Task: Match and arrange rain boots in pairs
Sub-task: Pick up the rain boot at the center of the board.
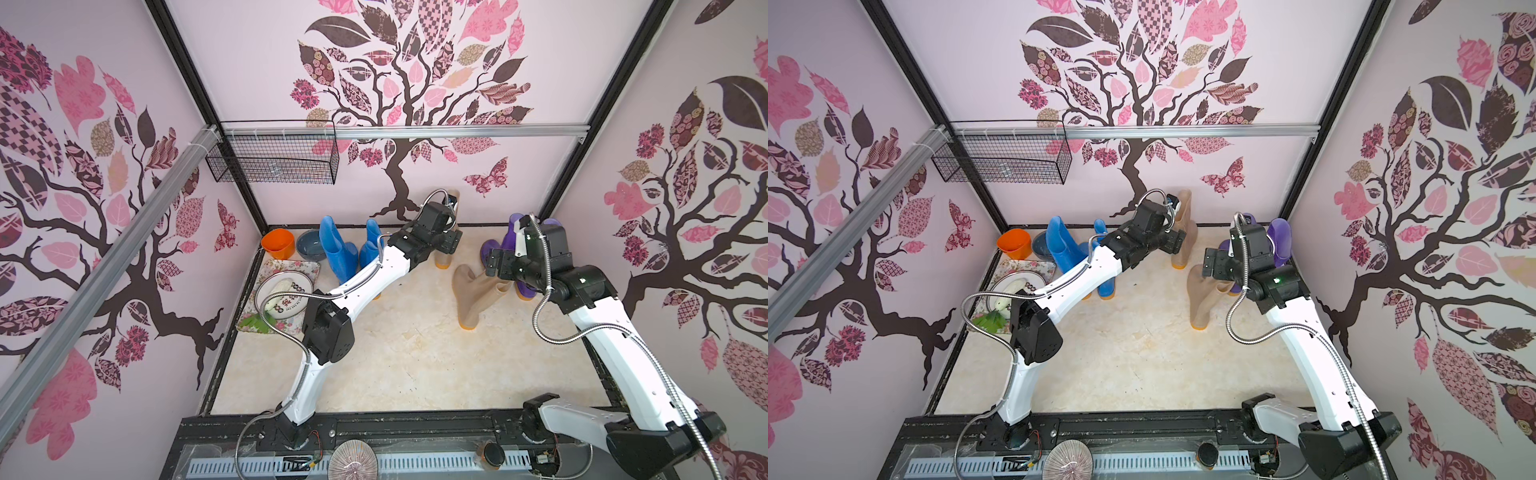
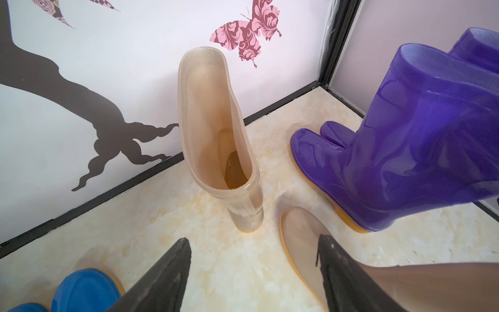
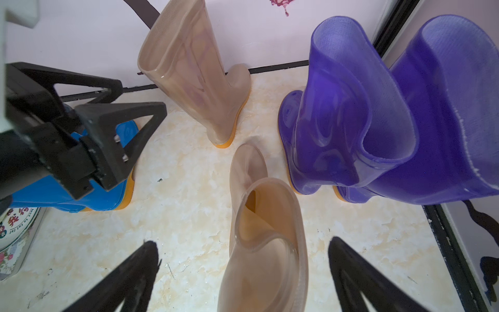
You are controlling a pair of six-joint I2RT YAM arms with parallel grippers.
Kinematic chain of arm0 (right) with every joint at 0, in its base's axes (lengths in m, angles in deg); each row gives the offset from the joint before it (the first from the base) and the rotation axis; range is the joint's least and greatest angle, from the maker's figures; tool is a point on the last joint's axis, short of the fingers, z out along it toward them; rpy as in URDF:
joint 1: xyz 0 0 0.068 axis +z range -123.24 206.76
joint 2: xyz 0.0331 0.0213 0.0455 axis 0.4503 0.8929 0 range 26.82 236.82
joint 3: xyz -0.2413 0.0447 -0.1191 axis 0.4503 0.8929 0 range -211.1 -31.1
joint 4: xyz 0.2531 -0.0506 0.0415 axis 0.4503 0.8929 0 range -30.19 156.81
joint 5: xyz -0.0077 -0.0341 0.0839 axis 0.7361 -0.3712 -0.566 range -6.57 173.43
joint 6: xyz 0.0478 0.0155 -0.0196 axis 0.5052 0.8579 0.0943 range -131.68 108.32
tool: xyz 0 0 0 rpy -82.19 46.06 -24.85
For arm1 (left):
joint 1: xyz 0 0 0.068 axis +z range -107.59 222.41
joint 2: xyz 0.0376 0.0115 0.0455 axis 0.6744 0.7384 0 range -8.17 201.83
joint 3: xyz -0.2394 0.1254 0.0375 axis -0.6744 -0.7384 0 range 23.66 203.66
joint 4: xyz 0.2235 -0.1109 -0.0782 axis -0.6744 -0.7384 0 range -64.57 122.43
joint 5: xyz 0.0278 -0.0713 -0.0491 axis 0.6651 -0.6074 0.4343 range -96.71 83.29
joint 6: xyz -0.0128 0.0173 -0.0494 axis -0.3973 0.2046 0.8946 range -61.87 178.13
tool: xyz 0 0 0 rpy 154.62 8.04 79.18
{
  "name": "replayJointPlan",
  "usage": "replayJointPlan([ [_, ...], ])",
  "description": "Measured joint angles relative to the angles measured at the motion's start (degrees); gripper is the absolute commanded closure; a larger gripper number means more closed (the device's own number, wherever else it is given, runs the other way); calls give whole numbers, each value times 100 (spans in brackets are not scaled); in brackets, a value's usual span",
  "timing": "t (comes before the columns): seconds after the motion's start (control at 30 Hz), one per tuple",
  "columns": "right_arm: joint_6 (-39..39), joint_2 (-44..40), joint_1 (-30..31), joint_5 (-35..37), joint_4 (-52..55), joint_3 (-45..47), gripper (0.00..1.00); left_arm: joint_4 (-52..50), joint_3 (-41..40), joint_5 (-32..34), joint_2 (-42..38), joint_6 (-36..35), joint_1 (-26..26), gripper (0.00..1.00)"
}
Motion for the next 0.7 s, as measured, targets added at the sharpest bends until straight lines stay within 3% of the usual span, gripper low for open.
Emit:
replayJointPlan([
  [0.23,28,-177,0,-7,232,-7,0,105,544,-70,503,138,118,26],
  [0.57,111,-870,0,-4,345,387,0,413,848,-297,874,302,214,51],
  [0.7,111,-861,0,-20,343,407,0,546,879,-369,964,350,223,55],
])
